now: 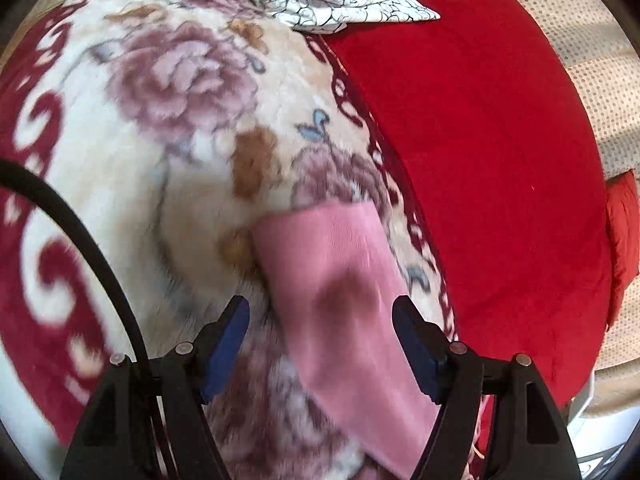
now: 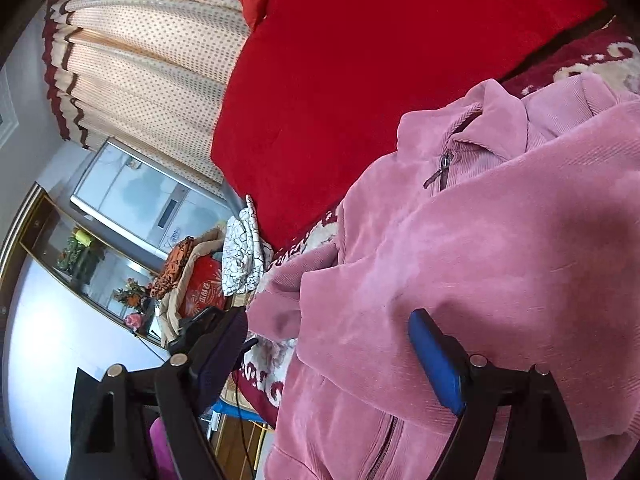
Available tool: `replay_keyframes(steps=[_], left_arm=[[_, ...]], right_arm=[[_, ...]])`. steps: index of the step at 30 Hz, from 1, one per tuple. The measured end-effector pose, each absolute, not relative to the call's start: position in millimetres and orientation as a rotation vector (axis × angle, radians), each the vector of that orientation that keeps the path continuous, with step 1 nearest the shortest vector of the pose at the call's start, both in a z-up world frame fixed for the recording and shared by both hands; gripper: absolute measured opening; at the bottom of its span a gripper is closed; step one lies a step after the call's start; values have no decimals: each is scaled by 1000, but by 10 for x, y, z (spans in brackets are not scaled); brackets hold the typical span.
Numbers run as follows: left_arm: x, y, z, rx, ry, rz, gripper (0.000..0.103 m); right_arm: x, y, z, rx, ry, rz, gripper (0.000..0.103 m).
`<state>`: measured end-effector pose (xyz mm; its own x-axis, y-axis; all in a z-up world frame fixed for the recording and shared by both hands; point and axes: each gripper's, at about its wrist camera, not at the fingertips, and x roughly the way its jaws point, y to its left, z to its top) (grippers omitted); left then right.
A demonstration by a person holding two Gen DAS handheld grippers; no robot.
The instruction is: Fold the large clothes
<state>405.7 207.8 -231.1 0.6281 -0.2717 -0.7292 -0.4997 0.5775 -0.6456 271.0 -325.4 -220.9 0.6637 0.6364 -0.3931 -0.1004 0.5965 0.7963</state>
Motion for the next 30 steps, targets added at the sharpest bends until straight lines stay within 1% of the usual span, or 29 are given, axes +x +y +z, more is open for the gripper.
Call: replay_keyframes(steps=[3,4,5,6,7,8,10,12,16,21,24,27,30], left_arm=[[4269,2078,-2420,-922,935,151,73],[4300,2085,-2467,-917,937,149,71],[4324,2089,-2500,-912,931,148,66],[4345,2086,-2511,-890,927,161,51],[4365,2088,-2517,-871,928,170,32],[4395,2097,-2523,-851,928,168,21],[4374,2114,-2476,-832,919,154,7],[4324,2105,-2326,-798,877,141,5],[4278,1926,-1856,-673,798,91,4],[4131,1445,-1006,-493,694,-31,4],[3963,994,-470,-380,635,-137,4],[3769,443,-57,-268,602,-254,4],[3577,-133,198,-188,590,-373,4]], right_arm=[[2712,-3284,-2234,813,733,457,85],[2713,-3292,-2237,810,734,453,85],[2711,-3302,-2238,808,735,450,85],[2716,-3316,-2243,805,735,444,85],[2723,-3320,-2242,802,735,441,85],[2729,-3327,-2245,795,735,434,84],[2741,-3329,-2245,778,734,419,83],[2744,-3352,-2247,762,732,401,79],[2736,-3423,-2245,766,718,379,79],[2683,-3536,-2205,785,687,343,79],[2625,-3657,-2163,801,654,317,79],[2568,-3808,-2151,831,628,297,79],[2513,-3942,-2117,859,598,275,79]])
